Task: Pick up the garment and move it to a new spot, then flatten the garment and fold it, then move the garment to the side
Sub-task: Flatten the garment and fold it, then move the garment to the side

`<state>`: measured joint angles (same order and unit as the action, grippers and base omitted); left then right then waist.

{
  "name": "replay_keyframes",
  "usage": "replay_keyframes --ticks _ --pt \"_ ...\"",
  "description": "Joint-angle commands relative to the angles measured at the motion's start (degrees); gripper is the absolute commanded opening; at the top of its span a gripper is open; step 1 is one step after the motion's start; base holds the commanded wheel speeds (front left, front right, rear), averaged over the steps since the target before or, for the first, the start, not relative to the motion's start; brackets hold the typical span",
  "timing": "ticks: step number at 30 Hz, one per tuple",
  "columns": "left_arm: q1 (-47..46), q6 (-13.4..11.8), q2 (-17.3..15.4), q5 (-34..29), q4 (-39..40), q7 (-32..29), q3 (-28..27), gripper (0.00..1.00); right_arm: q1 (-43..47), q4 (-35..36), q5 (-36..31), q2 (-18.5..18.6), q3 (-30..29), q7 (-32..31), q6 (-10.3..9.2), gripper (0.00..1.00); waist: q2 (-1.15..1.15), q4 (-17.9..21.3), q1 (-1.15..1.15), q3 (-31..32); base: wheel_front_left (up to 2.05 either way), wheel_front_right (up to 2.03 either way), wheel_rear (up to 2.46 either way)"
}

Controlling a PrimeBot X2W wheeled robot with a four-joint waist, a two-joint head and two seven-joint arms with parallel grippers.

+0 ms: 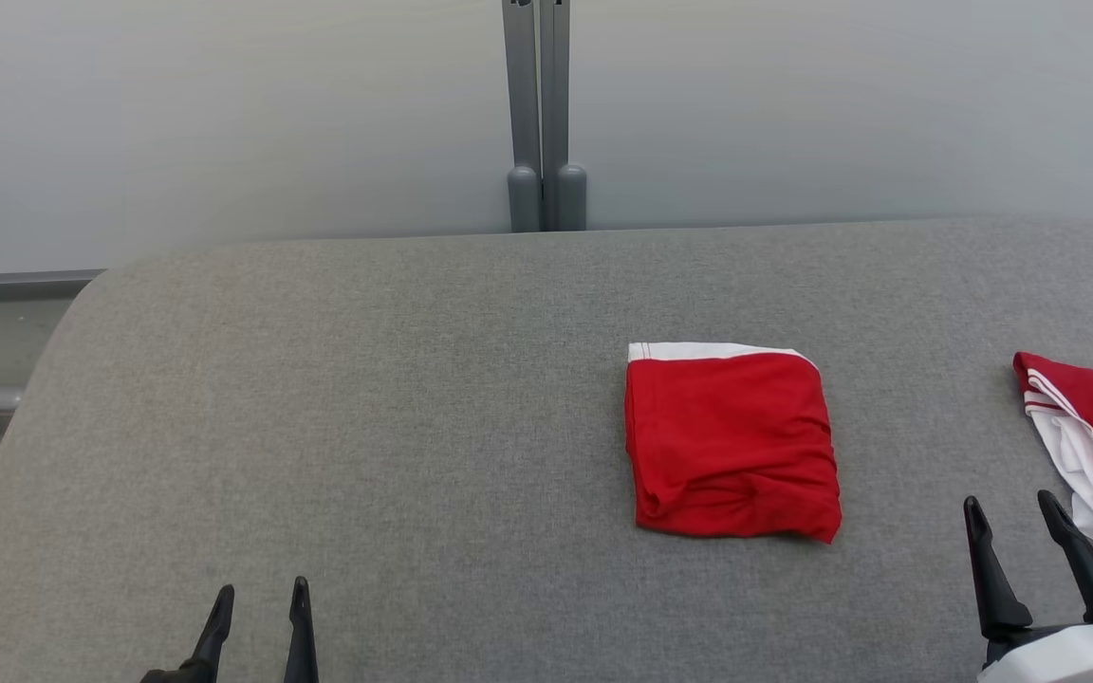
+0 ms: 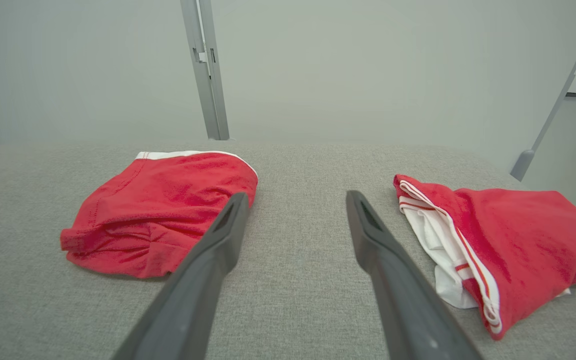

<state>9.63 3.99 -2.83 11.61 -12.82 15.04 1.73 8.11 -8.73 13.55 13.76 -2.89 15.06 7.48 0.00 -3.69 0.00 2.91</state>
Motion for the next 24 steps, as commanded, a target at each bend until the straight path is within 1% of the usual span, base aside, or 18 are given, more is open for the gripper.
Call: replay_keyframes --ticks 1,7,24 --pt "-0.8 0.3 -0.1 0.2 0.3 0.2 -0.4 1.0 0.4 0.3 -0.5 -0.3 -0.1 0.1 0.02 1.0 0.0 0.2 0.0 -0.1 0.0 0.0 0.0" --pt "-1.1 0.6 -0.1 0.3 0.4 0.2 -0.6 1.0 -0.7 0.2 -0.8 -0.8 0.3 0.1 0.02 1.0 0.0 0.4 0.0 -0.5 0.0 0.0 0.0" --pt "-1.3 -0.1 -0.1 0.9 0.6 0.2 -0.7 1.0 -1.9 -0.2 -0.8 0.1 1.0 0.1 0.03 1.0 0.0 -0.2 0.0 -1.5 0.0 0.0 0.0"
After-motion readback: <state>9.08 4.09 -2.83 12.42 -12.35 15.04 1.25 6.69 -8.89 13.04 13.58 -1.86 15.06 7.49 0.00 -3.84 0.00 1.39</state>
